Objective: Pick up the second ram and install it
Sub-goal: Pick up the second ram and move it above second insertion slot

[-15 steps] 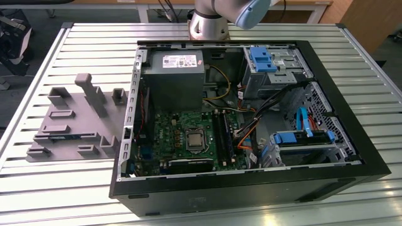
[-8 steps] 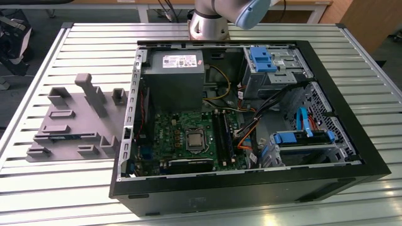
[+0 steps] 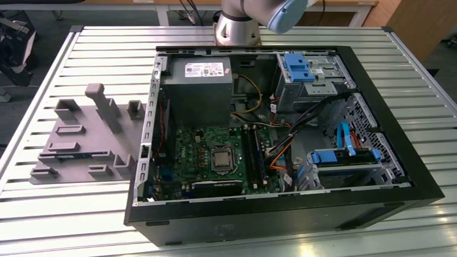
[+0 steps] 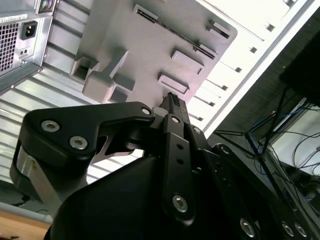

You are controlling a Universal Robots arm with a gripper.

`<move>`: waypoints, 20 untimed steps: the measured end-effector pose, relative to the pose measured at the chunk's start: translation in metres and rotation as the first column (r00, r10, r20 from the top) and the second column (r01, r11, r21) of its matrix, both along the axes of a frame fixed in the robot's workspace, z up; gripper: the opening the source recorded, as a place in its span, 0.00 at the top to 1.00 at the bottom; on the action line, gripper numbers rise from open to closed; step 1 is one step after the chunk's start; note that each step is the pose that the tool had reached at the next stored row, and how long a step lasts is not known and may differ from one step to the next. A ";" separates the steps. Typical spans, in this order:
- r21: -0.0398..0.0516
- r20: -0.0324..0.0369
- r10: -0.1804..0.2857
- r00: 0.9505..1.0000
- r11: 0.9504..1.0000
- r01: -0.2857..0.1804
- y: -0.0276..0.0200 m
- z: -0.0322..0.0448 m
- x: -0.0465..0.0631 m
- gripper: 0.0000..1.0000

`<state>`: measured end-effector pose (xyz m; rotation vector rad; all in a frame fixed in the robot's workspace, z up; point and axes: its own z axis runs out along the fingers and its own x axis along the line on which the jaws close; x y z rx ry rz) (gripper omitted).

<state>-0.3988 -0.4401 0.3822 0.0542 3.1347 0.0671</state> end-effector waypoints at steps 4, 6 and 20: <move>0.000 0.000 0.065 0.998 0.998 -0.065 0.0000 0.0000 0.000 0.89; 0.000 0.000 0.101 0.995 0.995 -0.101 0.0000 -0.0002 0.000 0.89; 0.000 0.000 0.193 0.981 0.981 -0.193 0.0000 -0.0004 0.000 0.89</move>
